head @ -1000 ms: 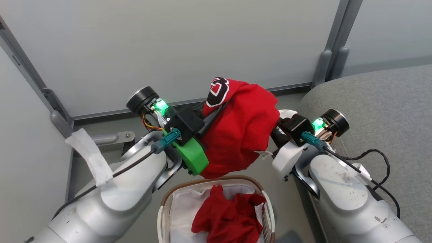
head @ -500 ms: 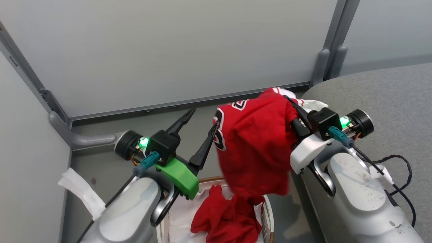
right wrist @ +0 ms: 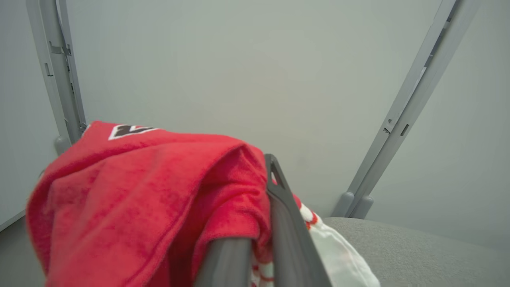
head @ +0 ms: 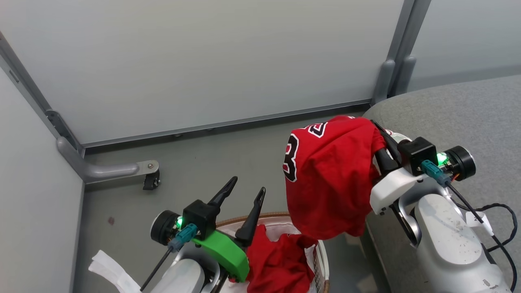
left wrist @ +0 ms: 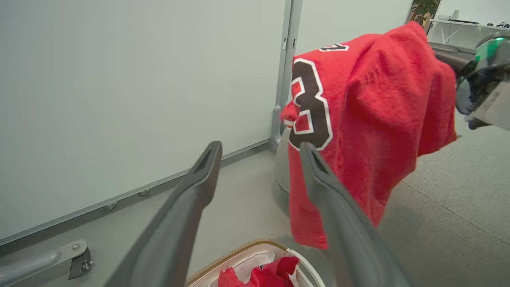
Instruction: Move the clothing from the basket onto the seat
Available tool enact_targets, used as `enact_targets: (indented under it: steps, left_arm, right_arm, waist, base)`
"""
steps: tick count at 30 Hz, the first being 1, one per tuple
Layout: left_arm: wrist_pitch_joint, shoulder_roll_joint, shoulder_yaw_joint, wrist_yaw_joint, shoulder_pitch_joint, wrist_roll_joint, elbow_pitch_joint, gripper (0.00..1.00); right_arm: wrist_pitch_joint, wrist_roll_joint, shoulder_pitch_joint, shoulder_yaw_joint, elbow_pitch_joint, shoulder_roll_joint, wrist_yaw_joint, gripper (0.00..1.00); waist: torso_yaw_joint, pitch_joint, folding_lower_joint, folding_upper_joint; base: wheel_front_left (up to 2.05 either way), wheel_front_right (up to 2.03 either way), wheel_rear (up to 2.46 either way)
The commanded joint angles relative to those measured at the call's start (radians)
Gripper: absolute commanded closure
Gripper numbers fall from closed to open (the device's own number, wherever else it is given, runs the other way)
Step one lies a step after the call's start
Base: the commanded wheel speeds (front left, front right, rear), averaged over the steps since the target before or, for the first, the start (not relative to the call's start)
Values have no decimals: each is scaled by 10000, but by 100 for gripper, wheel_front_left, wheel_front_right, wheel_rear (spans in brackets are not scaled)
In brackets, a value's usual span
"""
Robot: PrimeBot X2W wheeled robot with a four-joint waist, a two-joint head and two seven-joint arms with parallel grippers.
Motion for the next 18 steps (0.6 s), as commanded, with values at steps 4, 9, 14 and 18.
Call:
enact_targets:
  steps: [4, 9, 14, 18]
  left_arm:
    - [-6, -125, 276, -60, 430, 238, 6, 0]
    - [-6, -284, 497, -79, 741, 328, -121, 0]
    - [-6, -425, 475, -84, 793, 149, -373, 0]
    - [-6, -461, 376, -84, 610, 241, -578, 0]
  right_arm:
    - [-7, -116, 197, -136, -75, 30, -10, 100]
    - [-7, -250, 243, -228, -79, -41, -8, 100]
    - [-7, -423, 208, -370, -128, -206, -10, 100]
    - [-7, -458, 207, -647, -202, -321, -10, 100]
  waist:
    - [-219, 43, 0, 0]
    - [-805, 176, 0, 0]
    - [-1677, 393, 0, 0]
    - [-2367, 672, 0, 0]
  base:
    - [0, 0, 0]
    - [0, 0, 0]
    - [0, 0, 0]
    - [0, 0, 0]
